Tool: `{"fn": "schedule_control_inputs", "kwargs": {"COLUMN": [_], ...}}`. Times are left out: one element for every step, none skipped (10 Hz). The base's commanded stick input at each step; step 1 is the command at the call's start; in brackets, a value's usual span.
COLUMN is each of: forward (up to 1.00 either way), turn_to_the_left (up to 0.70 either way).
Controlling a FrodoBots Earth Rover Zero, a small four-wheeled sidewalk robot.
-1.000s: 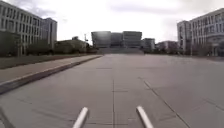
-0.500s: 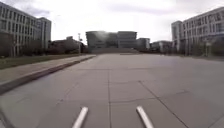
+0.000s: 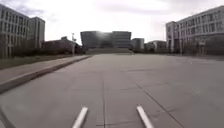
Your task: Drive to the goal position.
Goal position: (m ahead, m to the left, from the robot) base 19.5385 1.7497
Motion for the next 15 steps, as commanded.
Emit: {"fn": "schedule_control_inputs", "kwargs": {"forward": [1.00,1.00,1.00,1.00,1.00,1.00,1.00,1.00,1.00,1.00,1.00,1.00,1.00,1.00,1.00], "turn_to_the_left": [0.00,0.00,0.00,0.00,0.00,0.00,0.00,0.00,0.00,0.00,0.00,0.00,0.00,0.00,0.00]}}
